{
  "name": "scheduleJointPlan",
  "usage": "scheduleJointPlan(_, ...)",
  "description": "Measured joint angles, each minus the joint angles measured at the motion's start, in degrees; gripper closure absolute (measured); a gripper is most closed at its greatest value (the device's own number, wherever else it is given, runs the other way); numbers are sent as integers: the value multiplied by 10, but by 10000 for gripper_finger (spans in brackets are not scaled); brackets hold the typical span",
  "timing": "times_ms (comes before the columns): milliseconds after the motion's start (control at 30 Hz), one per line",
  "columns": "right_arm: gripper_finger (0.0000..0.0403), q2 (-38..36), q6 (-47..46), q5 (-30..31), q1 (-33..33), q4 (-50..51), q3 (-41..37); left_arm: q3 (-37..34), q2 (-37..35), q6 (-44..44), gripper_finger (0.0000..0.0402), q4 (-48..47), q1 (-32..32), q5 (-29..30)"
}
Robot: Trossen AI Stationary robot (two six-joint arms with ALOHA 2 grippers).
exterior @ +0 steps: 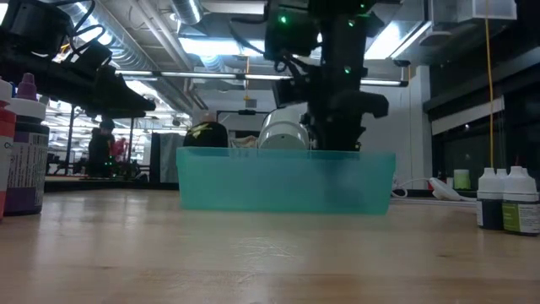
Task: Pick & Place food coloring
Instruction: Put the small blue food coloring bottle into the green bin, then put the small green food coloring bottle into the green bin
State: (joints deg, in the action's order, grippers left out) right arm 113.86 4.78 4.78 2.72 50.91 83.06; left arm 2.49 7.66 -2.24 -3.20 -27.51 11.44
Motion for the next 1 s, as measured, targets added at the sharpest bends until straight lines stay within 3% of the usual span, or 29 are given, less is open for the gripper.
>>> scheduleJointPlan(767, 239, -13, -34, 1, 0, 26, 17, 0, 0, 0, 41, 0, 0, 0)
scheduleJointPlan(1000, 183, -31, -157, 3, 13, 78, 48, 0, 0, 0, 41, 0, 0, 0)
